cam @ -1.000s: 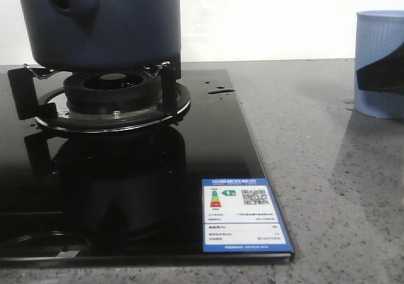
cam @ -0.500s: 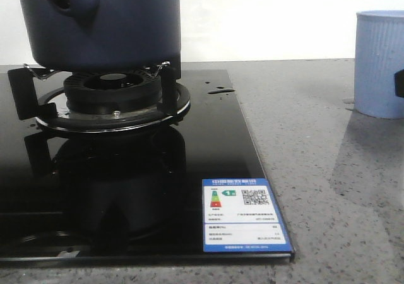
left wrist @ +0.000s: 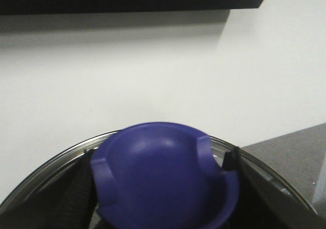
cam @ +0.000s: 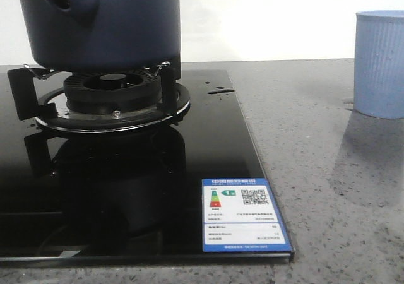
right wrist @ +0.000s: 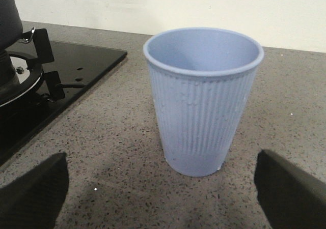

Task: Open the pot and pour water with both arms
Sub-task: 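Lower the lid onto the pot and open the left gripper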

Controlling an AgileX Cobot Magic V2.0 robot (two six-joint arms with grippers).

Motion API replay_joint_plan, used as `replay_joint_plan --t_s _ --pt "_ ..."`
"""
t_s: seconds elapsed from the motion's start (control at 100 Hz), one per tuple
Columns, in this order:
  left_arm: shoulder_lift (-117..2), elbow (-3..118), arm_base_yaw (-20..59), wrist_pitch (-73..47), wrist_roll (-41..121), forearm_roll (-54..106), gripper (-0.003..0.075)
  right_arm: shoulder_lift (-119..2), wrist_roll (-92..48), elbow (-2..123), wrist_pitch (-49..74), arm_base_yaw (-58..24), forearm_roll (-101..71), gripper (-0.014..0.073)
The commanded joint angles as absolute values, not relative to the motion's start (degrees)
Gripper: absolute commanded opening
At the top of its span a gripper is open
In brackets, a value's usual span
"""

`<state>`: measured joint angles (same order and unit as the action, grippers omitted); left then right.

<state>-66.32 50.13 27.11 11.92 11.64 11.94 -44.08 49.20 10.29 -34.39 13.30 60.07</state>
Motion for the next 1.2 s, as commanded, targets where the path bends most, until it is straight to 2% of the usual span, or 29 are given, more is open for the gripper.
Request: replay_joint_plan --t_s 0.0,0.58,1.09,1.19 --pt "-66.61 52.16 29.10 20.50 11.33 11.63 0.0340 -43.72 49.60 11.58 -36.89 13.64 59.07 0.0671" --pt "-73.90 52.16 31.89 23.19 11.33 11.19 0.0340 -43.72 49.60 11.58 -36.89 13.64 59.17 0.0671" --pt "-74.43 52.16 31.89 23.00 11.33 11.19 0.0341 -43.72 49.60 11.58 -36.75 13.64 59.17 0.0671" --pt "-74.43 52.16 31.89 22.68 11.33 11.19 0.0375 -43.72 49.60 11.58 -36.75 13.64 59.17 0.0671"
